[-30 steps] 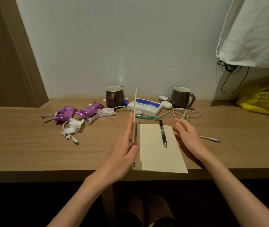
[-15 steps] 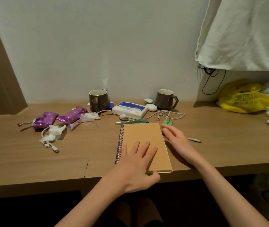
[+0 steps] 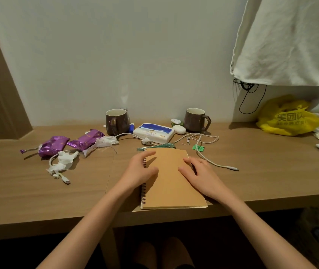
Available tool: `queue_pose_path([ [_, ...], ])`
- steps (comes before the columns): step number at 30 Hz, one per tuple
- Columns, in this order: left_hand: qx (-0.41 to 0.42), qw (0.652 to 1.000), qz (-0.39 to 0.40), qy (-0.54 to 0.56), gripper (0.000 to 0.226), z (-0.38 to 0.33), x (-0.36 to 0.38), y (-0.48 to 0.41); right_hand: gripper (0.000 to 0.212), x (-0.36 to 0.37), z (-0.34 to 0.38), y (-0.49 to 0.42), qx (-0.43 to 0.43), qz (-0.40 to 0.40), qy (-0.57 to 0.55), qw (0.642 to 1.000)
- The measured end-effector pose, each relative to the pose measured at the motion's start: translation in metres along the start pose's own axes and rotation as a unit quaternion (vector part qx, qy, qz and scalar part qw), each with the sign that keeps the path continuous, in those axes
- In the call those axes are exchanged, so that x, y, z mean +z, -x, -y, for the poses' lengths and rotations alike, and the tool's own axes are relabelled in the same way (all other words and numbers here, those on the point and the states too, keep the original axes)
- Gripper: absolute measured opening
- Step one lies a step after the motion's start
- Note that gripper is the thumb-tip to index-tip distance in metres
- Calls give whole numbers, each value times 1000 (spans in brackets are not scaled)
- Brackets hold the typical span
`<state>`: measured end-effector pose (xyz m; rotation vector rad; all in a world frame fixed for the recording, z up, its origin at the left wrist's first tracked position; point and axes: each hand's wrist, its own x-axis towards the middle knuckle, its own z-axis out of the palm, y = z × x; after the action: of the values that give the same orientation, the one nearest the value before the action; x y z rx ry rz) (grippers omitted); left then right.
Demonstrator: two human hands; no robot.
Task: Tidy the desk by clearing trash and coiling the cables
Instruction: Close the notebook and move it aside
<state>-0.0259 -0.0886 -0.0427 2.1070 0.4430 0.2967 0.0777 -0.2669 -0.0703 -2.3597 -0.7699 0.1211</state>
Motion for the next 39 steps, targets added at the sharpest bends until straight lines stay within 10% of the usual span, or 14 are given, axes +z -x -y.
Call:
queue_pose_path([
  [21, 86, 960, -105, 244, 44, -51, 12, -20, 40, -54, 24, 7, -35, -100, -332, 937],
  [30, 112, 958, 43, 259, 65, -108, 50, -63, 41, -123, -24, -21, 23, -204, -355, 912],
  [39, 198, 964, 48, -169, 55, -77, 107, -99, 42, -155, -113, -58, 148, -294, -333, 883],
])
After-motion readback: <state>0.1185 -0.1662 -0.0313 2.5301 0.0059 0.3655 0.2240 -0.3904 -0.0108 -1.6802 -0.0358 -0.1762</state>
